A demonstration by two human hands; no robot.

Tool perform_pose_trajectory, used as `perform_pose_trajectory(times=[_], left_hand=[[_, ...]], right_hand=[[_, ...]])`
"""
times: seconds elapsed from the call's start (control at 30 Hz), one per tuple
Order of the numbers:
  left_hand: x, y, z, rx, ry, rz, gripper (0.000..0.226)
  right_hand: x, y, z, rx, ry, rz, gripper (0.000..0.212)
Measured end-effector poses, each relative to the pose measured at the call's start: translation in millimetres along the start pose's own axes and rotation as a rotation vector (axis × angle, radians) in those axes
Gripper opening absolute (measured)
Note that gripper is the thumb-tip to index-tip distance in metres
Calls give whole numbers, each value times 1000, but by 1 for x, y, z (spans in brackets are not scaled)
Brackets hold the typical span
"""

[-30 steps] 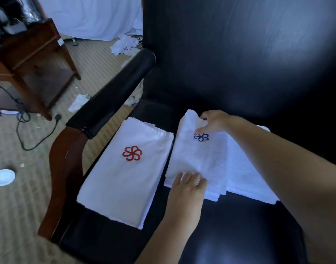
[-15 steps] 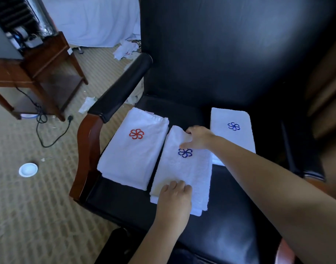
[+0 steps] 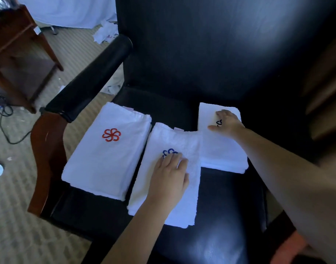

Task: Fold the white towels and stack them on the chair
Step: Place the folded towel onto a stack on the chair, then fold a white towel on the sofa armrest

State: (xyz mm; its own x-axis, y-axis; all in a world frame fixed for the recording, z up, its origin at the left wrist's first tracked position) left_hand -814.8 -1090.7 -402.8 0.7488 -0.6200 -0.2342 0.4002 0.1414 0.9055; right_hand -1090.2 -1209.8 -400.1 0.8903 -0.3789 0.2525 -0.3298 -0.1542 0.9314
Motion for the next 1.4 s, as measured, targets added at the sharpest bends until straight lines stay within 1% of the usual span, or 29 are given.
perform_pose_trajectory(times=[0.1,0.2,0.3,0.4,0.53,0.63,0.77,0.87,0.93,0.97,1.03,1.1,1.13,1.23,1.4], left_hand=[[0,-2,0,28,4,11,35],[0,4,-2,34,-8,22,25],[-3,19,-9,100,24,40,36],[-9,35,-26,136,38,67,41],[-17,61,-59,157,34,102,49],[-15,86,-85,156,35,144,51],[5,123,-115,134,95,206,50],[15,157,-126,120,151,259,46],[14,180,-130,115,169,310,44],[15,195,-134,110,190,332,43],[17,214,-137,102,225,301,40],[20,239,-146,87,251,341,40],[21,256,-154,57,268,397,40],[27,307,-181,107,373,458,40],[49,398,-252,53,585,589,41]], right_hand=[[4,3,-9,34,15,-44,80],[7,-1,-31,95,35,-88,78],[9,-14,-66,119,20,-110,81],[9,-29,-109,104,3,-94,75],[7,-45,-160,101,-18,-55,77],[8,-38,-175,103,-31,-41,75],[22,-17,-191,-4,-38,77,67],[39,-9,-208,-74,38,55,64],[54,0,-219,-97,85,87,62],[65,6,-224,-106,114,100,62],[85,18,-231,-134,151,115,60],[114,32,-244,-174,227,132,59],[133,39,-252,-189,281,144,58],[195,58,-279,-201,467,180,58],[319,90,-339,-232,739,189,56]])
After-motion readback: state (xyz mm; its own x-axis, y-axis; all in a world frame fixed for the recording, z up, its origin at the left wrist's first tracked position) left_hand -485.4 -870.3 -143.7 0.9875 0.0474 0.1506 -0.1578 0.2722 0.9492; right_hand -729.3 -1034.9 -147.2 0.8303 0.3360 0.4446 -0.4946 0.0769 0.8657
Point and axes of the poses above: each hand's wrist, its own z-axis towards the middle knuckle, its own y-axis out of the back of the hand, x = y × z, the point moved 2 cm from there along z, towards the middle knuckle, and after that the axes turned 3 degrees about z, right-handed, at the moved point
